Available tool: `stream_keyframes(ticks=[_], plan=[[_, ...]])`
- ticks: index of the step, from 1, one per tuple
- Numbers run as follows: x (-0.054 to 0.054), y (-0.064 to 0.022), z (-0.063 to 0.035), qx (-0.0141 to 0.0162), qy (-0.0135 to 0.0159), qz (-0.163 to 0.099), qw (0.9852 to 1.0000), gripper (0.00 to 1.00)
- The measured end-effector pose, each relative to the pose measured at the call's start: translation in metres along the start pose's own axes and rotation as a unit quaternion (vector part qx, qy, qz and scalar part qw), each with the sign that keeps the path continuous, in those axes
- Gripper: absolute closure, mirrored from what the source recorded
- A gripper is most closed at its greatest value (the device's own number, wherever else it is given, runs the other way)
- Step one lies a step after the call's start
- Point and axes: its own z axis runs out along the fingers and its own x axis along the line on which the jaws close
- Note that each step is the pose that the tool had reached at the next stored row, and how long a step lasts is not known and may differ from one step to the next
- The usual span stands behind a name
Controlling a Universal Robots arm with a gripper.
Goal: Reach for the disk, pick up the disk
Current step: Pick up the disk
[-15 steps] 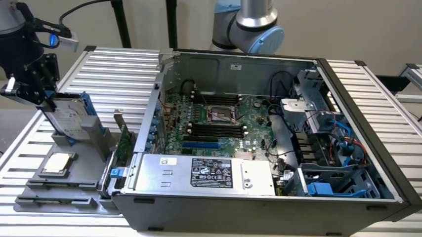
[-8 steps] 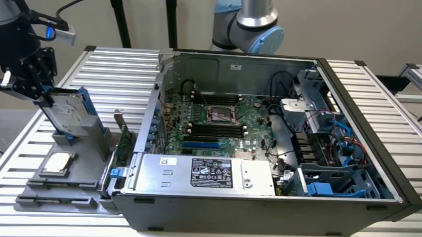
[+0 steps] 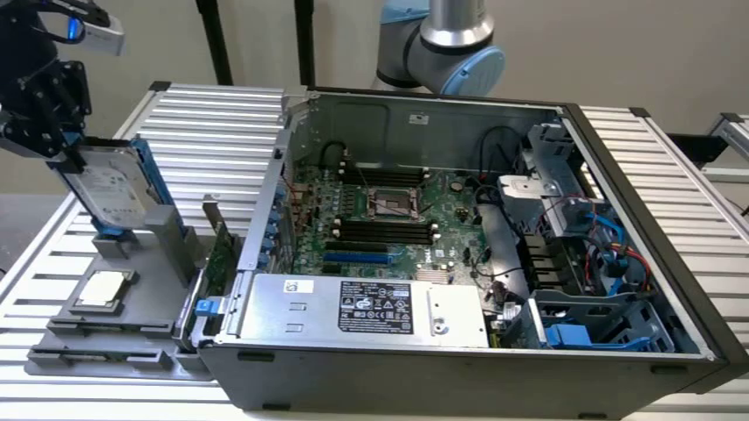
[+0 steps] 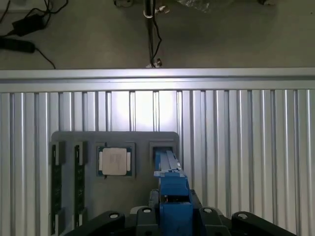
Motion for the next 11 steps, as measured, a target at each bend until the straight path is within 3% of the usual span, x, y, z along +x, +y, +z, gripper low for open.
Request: stream_keyframes(ticks=[11], plan=[[0.002, -0.0041, -0.0502, -0.0001, -0.0019, 0.0, 1.0, 0.67]])
